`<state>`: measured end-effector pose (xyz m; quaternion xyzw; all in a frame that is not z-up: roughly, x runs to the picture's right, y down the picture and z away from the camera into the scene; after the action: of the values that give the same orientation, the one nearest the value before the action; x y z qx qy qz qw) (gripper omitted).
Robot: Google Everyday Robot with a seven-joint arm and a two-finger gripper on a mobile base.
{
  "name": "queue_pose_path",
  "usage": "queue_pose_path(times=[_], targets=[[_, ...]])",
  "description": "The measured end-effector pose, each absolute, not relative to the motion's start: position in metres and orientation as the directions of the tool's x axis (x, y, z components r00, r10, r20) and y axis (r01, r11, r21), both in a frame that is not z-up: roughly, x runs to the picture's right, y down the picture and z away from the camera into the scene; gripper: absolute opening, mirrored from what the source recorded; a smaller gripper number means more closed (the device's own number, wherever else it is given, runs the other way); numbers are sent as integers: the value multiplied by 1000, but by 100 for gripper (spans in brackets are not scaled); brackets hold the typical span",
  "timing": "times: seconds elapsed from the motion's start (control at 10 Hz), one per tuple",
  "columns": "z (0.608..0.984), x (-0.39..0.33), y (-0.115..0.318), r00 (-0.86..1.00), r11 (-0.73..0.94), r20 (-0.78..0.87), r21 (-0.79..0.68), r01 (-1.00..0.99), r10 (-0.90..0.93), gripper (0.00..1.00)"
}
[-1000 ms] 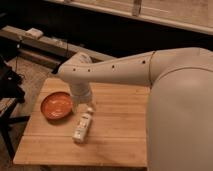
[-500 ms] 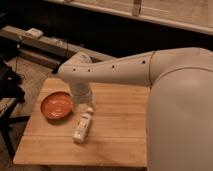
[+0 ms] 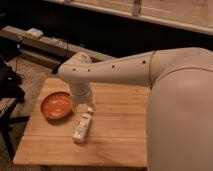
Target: Place the bottle in the ceramic bowl
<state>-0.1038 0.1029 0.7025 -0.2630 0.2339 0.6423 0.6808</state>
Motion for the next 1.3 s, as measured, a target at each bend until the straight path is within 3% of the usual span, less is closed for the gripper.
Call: queue_pose_path(times=[0.8, 1.3], targets=[[708, -102, 106, 58, 31, -667, -52, -998, 742, 65], [762, -112, 145, 30, -64, -684, -112, -992, 729, 65]])
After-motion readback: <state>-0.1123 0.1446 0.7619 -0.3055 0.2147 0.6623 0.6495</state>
